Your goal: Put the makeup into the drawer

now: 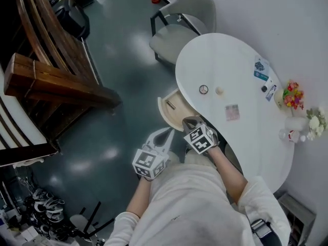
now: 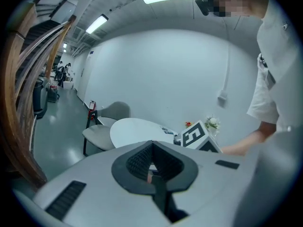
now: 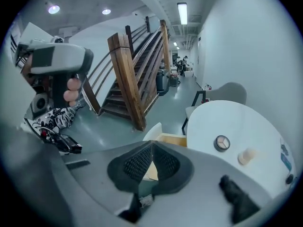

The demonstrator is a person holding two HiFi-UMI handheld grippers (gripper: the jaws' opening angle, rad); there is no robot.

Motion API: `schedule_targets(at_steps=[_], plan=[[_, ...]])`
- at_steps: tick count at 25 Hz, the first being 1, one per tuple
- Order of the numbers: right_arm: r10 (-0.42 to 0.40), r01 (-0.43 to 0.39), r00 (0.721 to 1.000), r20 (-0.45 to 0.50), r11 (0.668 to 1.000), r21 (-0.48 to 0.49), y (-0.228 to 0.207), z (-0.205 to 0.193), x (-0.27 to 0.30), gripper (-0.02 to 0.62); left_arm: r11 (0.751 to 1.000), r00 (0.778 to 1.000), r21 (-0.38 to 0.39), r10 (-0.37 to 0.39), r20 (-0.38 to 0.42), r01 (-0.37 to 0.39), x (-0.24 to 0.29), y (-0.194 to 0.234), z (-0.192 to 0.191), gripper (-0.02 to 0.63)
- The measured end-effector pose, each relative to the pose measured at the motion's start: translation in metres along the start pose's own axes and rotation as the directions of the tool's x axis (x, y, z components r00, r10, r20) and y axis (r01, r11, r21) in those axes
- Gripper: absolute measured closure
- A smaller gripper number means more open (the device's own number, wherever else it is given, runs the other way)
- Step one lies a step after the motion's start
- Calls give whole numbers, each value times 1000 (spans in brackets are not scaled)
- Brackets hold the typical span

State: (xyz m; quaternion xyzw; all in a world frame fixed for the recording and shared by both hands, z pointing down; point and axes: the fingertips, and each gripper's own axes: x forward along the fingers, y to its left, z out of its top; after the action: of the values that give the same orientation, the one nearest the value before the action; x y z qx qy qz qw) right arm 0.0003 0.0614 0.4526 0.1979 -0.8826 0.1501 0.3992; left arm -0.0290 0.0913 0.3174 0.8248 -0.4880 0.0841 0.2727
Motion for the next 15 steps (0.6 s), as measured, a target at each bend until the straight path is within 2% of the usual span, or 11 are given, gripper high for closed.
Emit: schedule_targets(at_steps=[8,15], plan=[[-17,6,985,172,998,65,1,18,-72,583,996,998,55,-68,8,68,23,-31,9,598],[-132,90,947,292,984,156,-33,16,-132,583,987,992,97,-130,-7,130,49,-58,13,598]])
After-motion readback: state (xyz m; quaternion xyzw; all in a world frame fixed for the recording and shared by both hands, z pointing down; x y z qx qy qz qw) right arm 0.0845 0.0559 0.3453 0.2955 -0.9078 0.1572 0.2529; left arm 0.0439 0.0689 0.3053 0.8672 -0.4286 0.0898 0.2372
